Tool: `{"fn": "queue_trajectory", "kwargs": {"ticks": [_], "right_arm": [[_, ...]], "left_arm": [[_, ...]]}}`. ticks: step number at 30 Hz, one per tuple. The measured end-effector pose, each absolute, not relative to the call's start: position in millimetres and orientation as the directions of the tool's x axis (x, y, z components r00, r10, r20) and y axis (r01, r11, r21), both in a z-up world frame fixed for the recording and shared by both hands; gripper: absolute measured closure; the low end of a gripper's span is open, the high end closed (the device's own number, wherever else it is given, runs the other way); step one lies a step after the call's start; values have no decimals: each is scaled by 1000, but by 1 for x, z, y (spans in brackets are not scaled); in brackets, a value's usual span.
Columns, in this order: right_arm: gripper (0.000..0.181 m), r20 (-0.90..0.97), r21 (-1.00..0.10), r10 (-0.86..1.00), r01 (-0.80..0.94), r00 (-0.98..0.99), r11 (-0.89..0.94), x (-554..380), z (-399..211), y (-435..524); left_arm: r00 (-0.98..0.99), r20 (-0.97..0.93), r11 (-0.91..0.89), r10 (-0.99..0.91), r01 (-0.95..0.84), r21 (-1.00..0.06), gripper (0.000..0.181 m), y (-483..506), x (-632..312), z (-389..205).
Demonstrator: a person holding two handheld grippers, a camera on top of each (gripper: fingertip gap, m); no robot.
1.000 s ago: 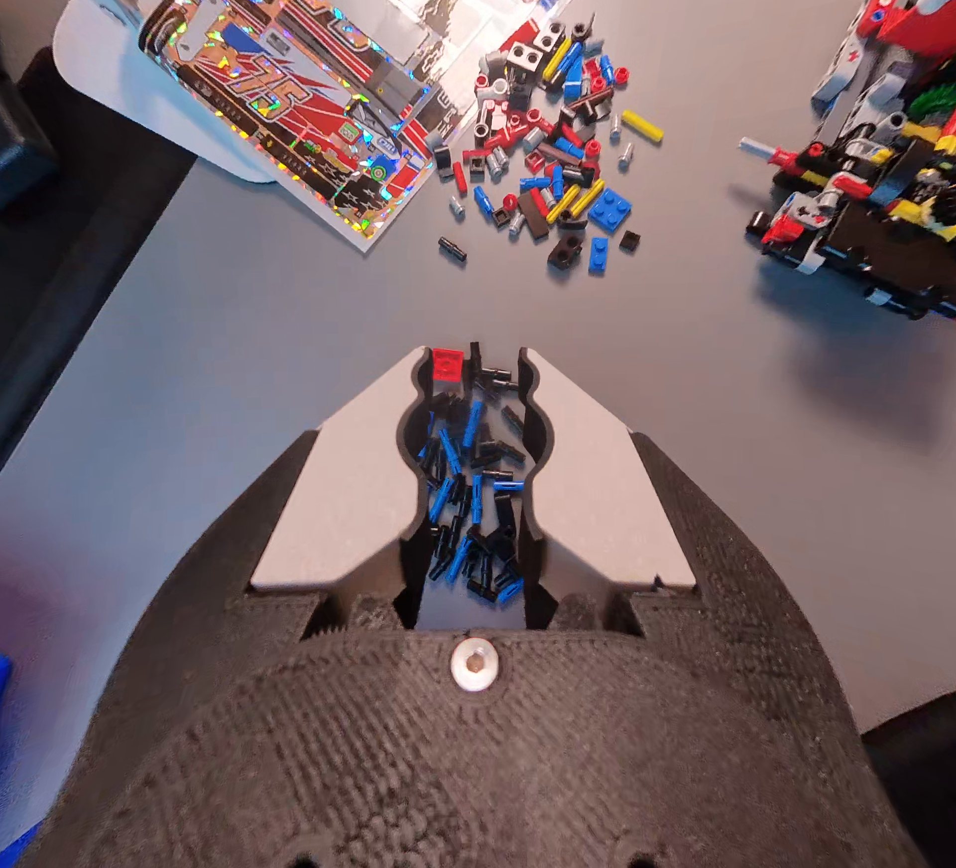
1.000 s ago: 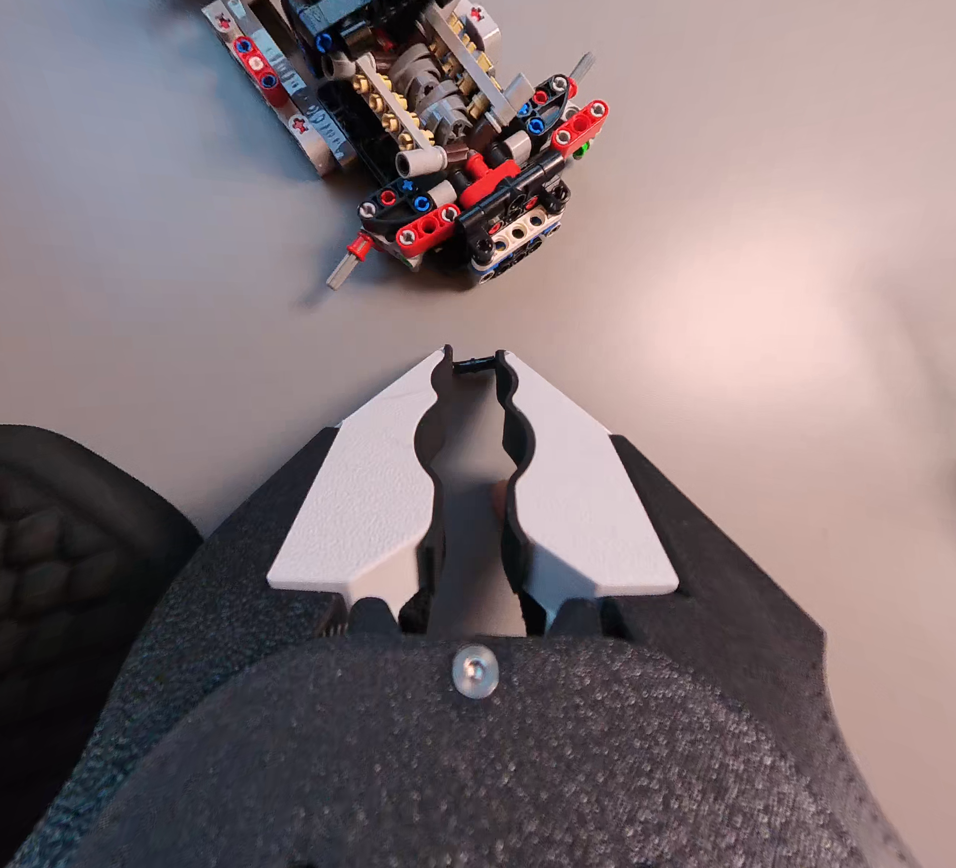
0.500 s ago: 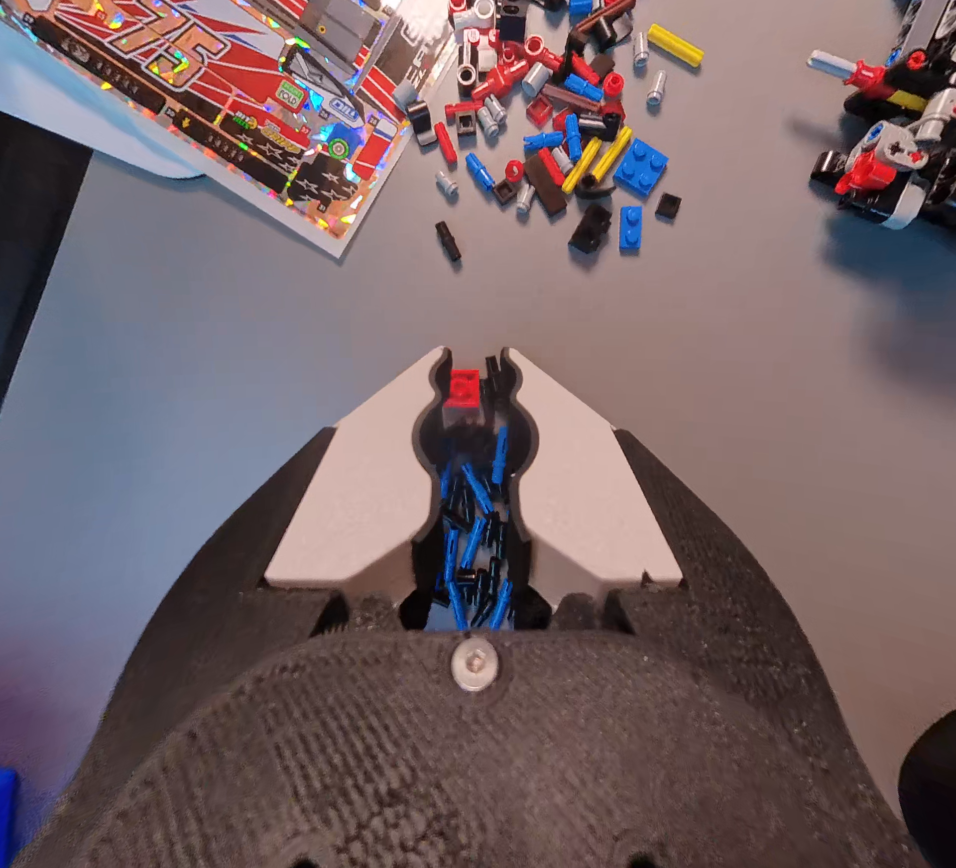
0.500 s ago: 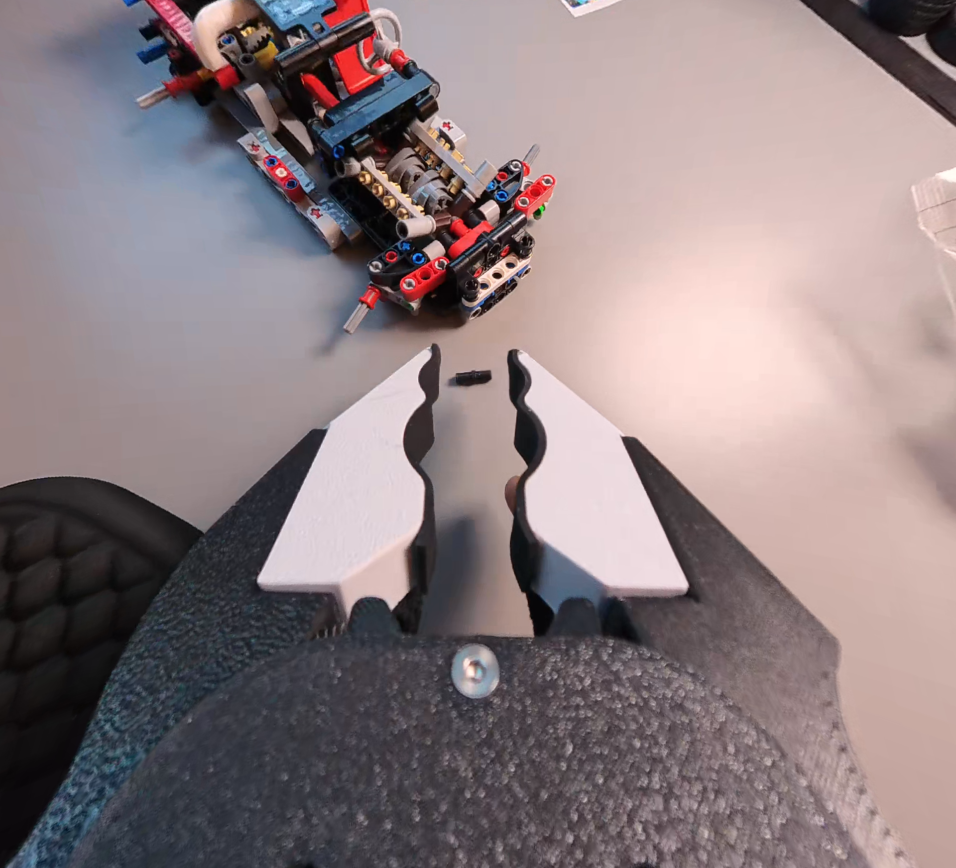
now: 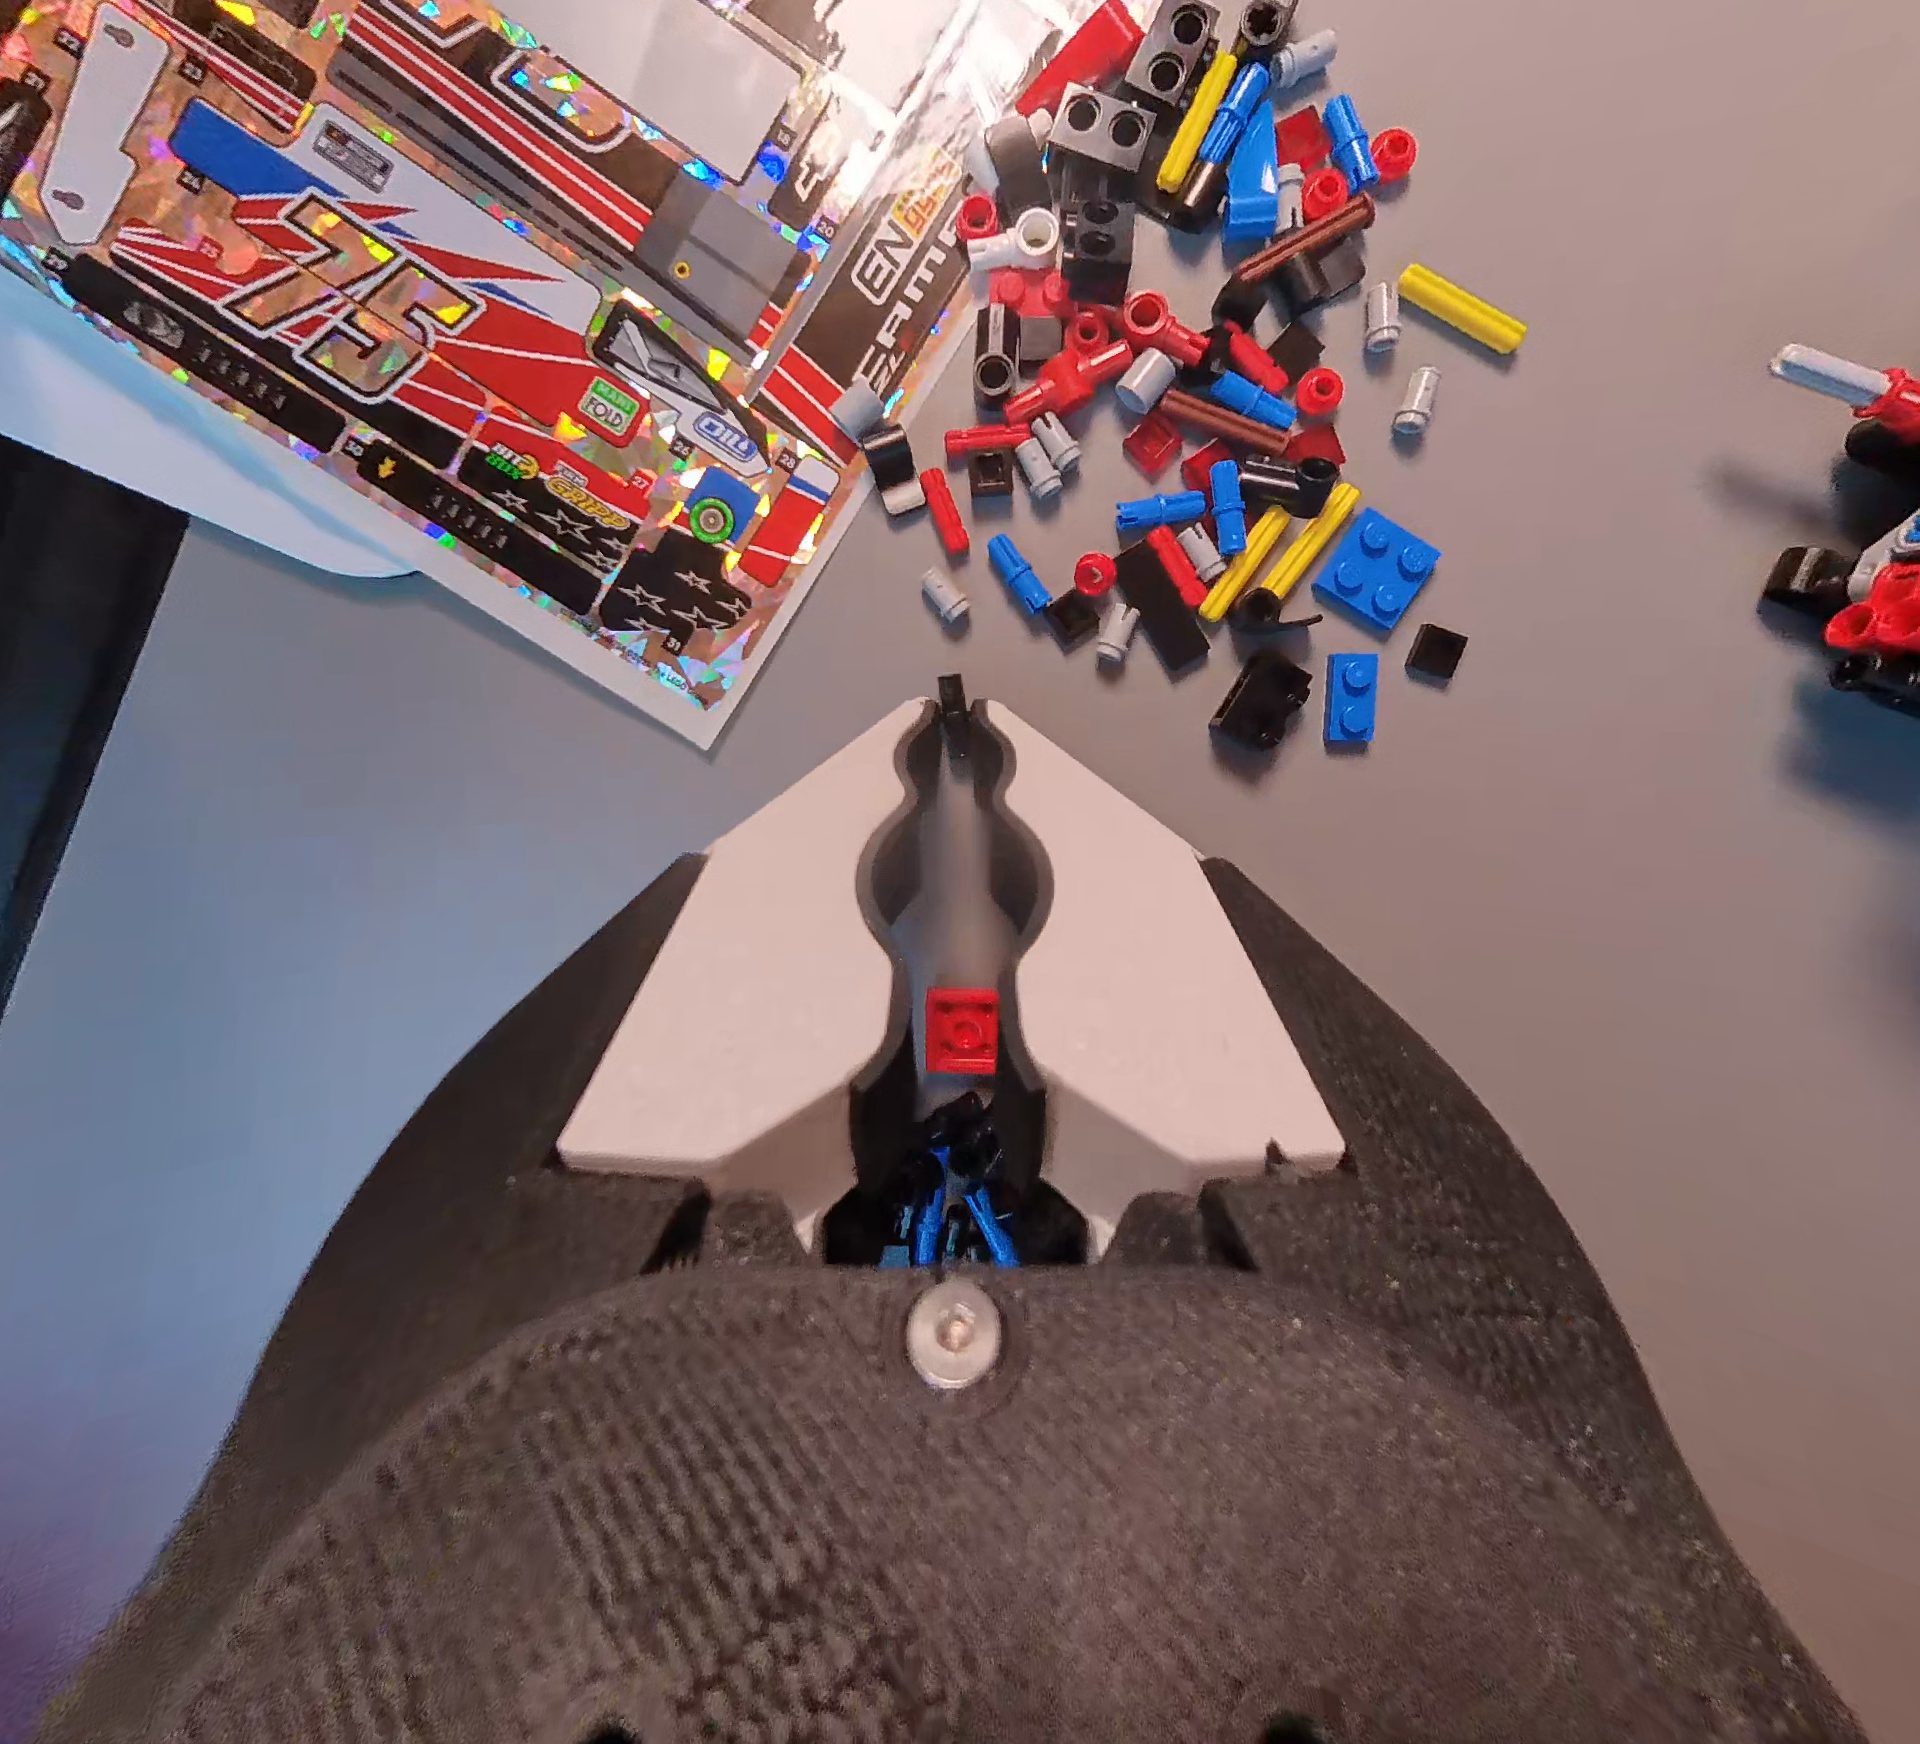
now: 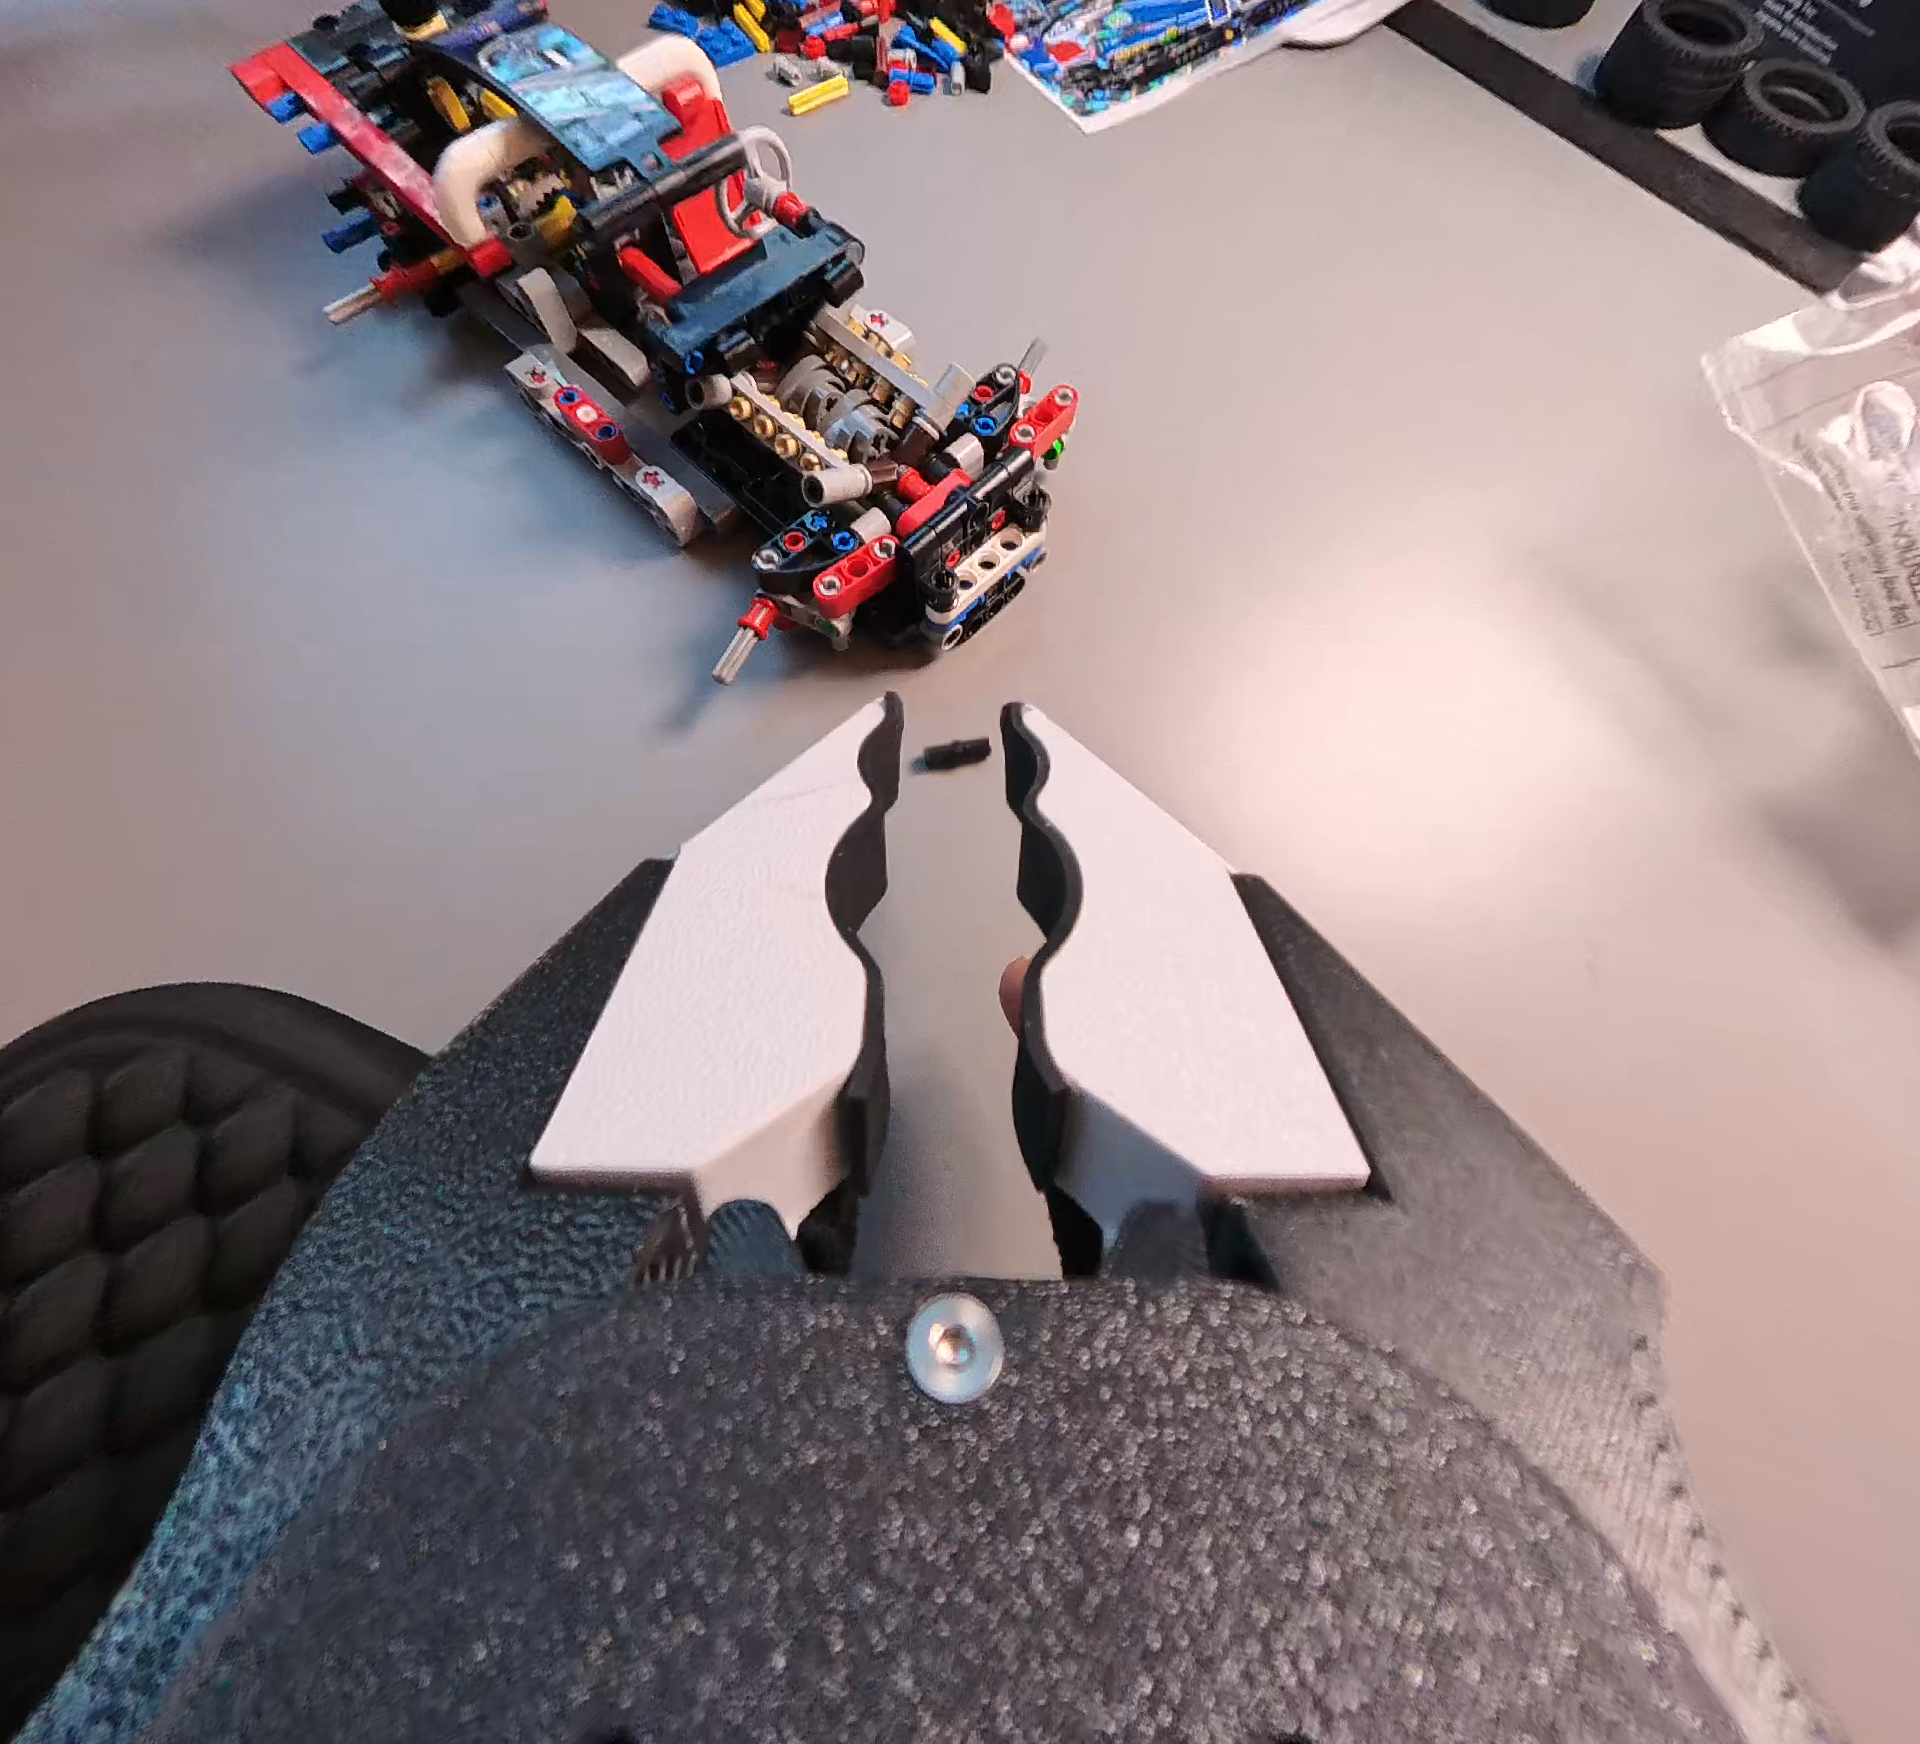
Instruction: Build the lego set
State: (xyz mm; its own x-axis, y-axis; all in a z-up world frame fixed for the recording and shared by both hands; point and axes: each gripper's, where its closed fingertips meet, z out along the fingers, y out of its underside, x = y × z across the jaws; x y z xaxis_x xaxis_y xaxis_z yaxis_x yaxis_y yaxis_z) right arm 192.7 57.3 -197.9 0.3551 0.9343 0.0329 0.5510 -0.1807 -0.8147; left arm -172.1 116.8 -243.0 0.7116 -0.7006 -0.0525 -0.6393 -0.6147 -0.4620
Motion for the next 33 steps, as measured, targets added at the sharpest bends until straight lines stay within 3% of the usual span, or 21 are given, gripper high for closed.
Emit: {"fn": "queue_trajectory", "kwargs": {"ticks": [3,6,9,13,18,29,33], "right_arm": [[165,88,-860,944,503,318,-89,177,-171,49],[161,210,-891,940,449,269,70,148,-137,34],[156,344,-896,914,366,217,250,107,-107,12],[152,504,-850,845,277,179,449,63,-78,-15],[160,583,-803,800,251,143,540,42,-63,-35],[168,604,-792,778,242,174,561,41,-51,-50],[168,587,-801,792,258,164,540,44,-53,-49]], "left_arm": [[687,17,-584,-727,-604,-542,178,106,-149,-222],[587,277,-564,-761,-387,-729,178,76,-85,-162],[380,473,-562,-795,-166,-810,178,33,-22,-106],[163,608,-616,-777,2,-788,179,-15,32,-75],[41,686,-680,-726,102,-726,178,-38,53,-68],[1,664,-653,-748,175,-737,179,-51,55,-49],[79,627,-606,-775,189,-773,176,-47,51,-52]]}}
